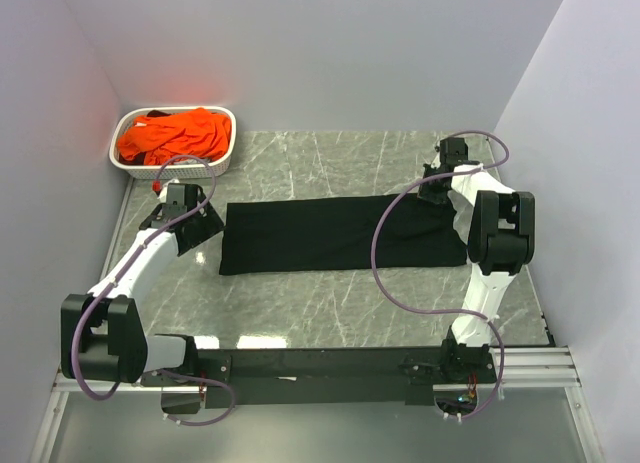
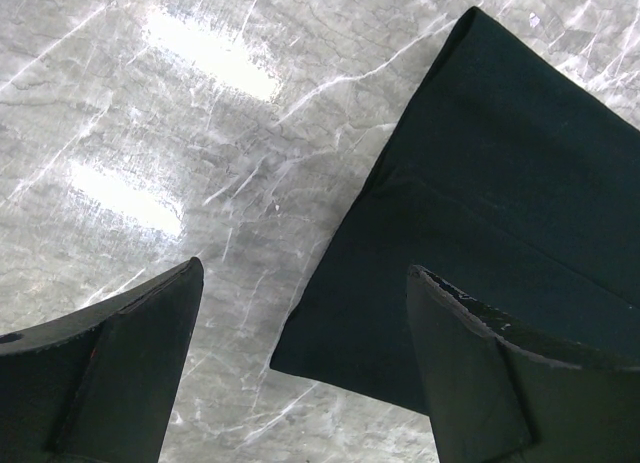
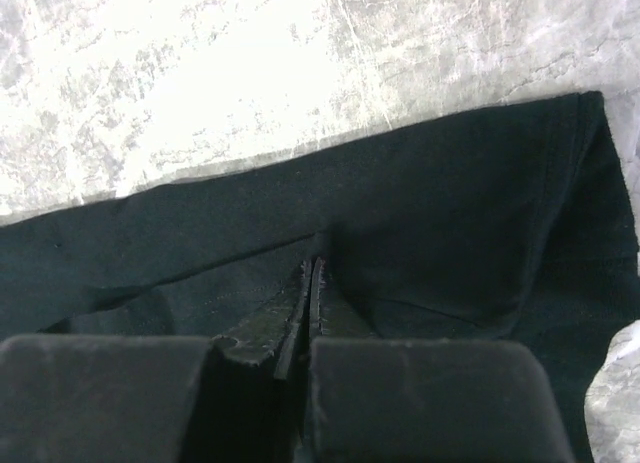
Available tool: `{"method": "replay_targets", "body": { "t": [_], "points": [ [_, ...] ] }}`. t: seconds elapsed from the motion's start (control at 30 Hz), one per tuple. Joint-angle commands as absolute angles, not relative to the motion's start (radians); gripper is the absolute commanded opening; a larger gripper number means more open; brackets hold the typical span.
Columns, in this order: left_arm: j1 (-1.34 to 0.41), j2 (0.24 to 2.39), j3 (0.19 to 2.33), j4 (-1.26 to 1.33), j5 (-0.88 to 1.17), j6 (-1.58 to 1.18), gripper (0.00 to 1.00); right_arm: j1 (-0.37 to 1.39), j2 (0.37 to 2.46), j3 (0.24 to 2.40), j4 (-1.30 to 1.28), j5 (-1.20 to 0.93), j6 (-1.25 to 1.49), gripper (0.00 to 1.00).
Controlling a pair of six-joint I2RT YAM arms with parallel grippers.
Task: Fold and stack the t-shirts
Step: Fold the tshirt
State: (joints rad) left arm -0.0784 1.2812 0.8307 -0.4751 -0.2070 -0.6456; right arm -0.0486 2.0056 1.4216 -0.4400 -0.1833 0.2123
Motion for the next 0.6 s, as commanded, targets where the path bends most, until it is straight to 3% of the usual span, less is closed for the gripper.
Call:
{"method": "replay_targets", "body": {
  "t": [0.0, 0.57],
  "points": [
    [-0.083, 1.281, 0.85, -0.451, -0.206, -0.624, 0.88, -0.055, 2.028, 1.468, -0.448, -0.196, 0.199, 0.0],
    [-0.084, 1.286, 0.85, -0.451, -0.206, -0.623, 0.88, -0.054, 1.943, 1.446, -0.325, -0.273, 0.201, 0.0]
  ]
}}
